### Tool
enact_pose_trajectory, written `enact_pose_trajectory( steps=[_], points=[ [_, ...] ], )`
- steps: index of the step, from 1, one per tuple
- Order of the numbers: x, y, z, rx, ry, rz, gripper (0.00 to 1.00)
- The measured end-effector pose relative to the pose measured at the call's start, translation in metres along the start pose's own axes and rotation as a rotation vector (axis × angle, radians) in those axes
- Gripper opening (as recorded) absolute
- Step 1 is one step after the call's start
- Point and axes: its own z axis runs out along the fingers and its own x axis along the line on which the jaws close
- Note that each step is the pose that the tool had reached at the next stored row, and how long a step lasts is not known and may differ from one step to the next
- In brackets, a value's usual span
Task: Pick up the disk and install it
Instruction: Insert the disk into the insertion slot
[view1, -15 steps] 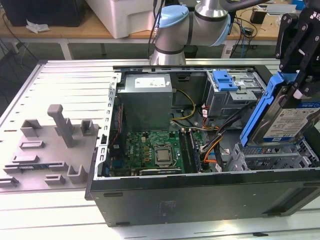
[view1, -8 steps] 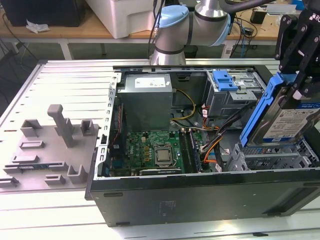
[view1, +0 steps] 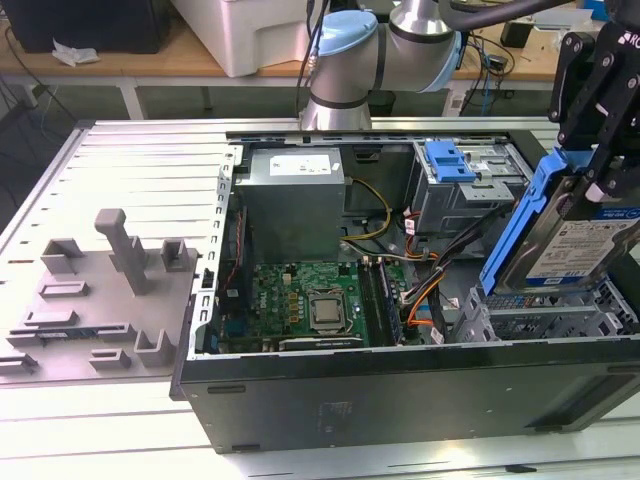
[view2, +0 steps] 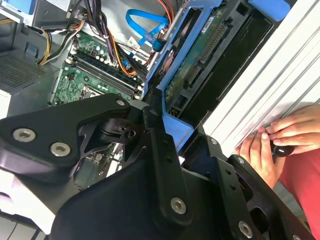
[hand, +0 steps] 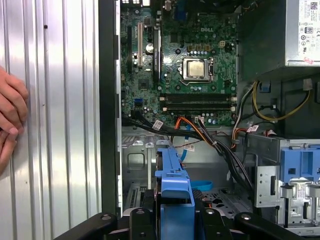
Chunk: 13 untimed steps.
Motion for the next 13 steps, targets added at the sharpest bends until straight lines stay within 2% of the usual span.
enact_pose_trajectory(
  steps=[13],
  points=[
    [0.0007, -0.0009, 0.0029, -0.0002, 0.0017, -0.005, 0.36]
  ],
)
